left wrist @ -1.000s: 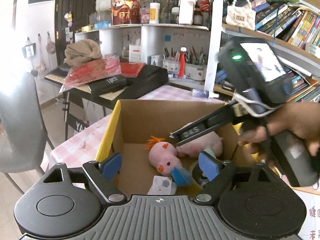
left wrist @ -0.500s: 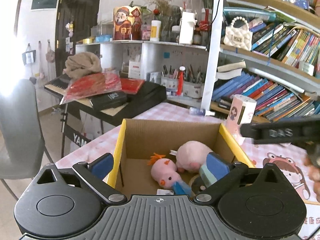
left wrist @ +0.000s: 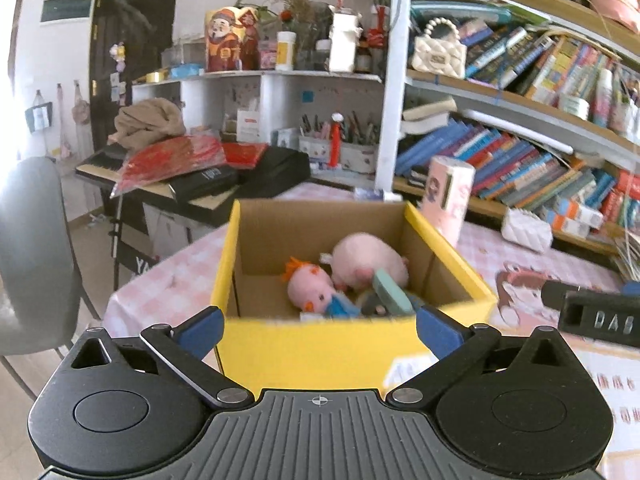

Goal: Organize objects
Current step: 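Withdraw both tools from the yellow box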

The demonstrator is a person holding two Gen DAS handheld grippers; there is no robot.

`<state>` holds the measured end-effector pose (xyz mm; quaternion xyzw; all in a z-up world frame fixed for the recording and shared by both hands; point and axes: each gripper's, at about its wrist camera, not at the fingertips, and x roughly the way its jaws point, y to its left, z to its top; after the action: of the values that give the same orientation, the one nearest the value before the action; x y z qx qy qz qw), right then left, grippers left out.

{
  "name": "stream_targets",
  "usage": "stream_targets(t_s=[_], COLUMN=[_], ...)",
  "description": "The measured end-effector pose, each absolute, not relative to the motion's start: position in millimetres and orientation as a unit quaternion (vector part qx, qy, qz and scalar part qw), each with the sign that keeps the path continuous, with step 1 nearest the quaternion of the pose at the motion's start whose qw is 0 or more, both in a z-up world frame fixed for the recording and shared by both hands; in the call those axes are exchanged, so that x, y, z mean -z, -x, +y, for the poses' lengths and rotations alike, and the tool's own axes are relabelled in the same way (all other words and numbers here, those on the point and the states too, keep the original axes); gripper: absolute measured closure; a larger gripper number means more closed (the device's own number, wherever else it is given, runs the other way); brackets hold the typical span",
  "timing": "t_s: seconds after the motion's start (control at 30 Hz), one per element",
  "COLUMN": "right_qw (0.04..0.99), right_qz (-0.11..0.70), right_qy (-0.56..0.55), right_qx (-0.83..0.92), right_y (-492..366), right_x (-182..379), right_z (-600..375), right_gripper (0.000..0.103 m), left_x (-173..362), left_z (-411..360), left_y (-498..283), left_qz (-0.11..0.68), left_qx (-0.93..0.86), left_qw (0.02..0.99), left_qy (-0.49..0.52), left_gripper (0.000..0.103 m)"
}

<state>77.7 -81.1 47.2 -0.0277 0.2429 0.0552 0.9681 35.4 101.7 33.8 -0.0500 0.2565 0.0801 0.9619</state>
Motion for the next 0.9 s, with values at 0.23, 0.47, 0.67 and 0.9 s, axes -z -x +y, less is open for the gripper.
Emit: stream_targets(t_s=[0.23,0.47,0.67,0.9], right_qw=[0.962,0.960,0.958,0.952], right_qz=[0.267,0.274,0.282,0.302], right_qy=[0.053,0.052,0.048,0.031], right_qx=[-0.025,-0.012,0.009,0.044], right_y=[-37,-12,4,22], right_x=[-23,-20,-17,-8], right_z=[-75,-75,-80,-93], right_gripper=[0.000,0.000,0.000,0.000], left_x=[-21,-18,-15,-11], left_z=[95,89,78,55], left_y=[-14,1,8,17], left_qz=[0.293,0.301,0.306,0.304], left_qx=[-0.054,-0.049,-0.044,-0.032], left_qw=[0.953,0.952,0.951,0.952], left_qy=[0.048,0.032,0.018,-0.017], left_gripper=[0.000,0.000,0.000,0.000])
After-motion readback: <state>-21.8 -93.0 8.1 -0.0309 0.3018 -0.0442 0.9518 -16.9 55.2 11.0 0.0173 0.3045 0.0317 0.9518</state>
